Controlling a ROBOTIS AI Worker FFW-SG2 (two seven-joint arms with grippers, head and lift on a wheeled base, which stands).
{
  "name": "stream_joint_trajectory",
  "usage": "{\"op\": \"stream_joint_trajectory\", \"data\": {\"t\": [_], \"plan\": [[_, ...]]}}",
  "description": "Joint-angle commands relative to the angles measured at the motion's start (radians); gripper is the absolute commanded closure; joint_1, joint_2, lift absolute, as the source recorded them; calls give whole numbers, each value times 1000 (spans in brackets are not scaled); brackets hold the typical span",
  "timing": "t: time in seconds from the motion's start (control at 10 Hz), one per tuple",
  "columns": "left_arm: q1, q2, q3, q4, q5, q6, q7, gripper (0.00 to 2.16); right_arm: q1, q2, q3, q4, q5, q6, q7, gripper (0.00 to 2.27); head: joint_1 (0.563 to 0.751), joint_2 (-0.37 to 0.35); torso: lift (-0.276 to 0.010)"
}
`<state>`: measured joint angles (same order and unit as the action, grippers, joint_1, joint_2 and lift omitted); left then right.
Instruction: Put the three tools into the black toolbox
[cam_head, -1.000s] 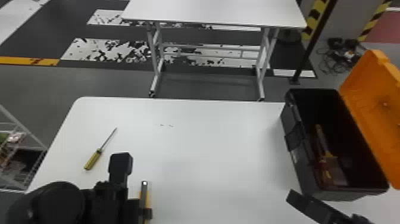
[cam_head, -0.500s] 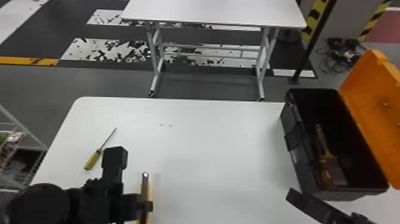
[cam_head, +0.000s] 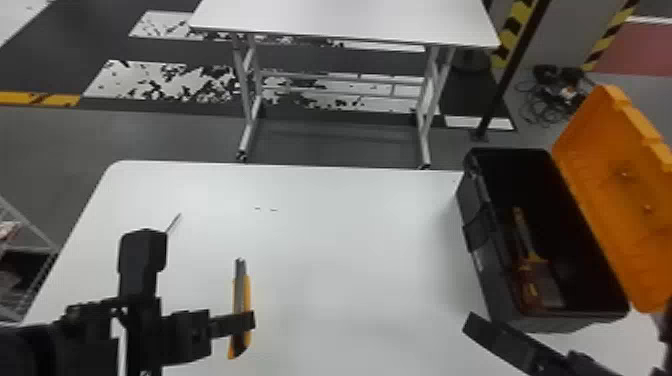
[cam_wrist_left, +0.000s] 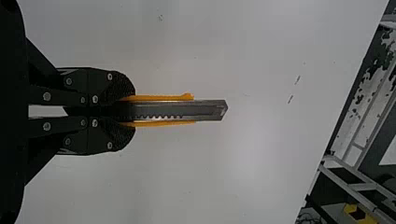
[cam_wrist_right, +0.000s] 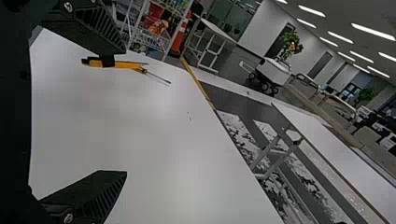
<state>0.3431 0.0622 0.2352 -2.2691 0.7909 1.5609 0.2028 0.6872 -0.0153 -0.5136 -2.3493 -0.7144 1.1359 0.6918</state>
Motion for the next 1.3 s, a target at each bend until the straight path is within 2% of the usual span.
{"op": "stream_joint_trajectory", "data": {"t": [0.0,0.1,0.2,0.3,0.4,0.5,0.8,1.0,1.1,1.2], "plan": [[11,-2,16,0,-75,10,-102,1710,2,0,0,-7,1,11,0,83,695,-57,-51],[27,-4,1,10,-157,10,-241,1710,3,0,0,-16,1,23,0,83,695,-58,-51],[36,-10,-23,34,-265,10,-408,1710,-2,-2,1,-27,4,26,-3,83,695,-71,-51],[36,-10,-48,68,-325,10,-527,1710,-15,-2,7,-36,7,42,-9,83,695,-101,-51],[36,-10,-80,100,-374,10,-620,1710,-21,-2,17,-42,19,48,-14,83,695,-130,-51],[36,-10,-116,131,-421,10,-695,1710,-29,-2,32,-42,39,57,-20,83,695,-161,-51],[25,-15,-148,243,-473,10,-945,1710,-35,-2,81,-41,69,69,-29,83,695,-239,-51],[17,-16,-157,299,-487,10,-1063,1710,-34,-2,118,-38,95,75,-28,83,695,-266,-51],[14,-18,-163,322,-492,10,-1100,1710,-32,-2,132,-34,102,75,-28,83,695,-270,-51],[8,-19,-165,338,-492,10,-1116,1710,-32,-2,142,-33,104,75,-28,83,695,-273,-51]]}}
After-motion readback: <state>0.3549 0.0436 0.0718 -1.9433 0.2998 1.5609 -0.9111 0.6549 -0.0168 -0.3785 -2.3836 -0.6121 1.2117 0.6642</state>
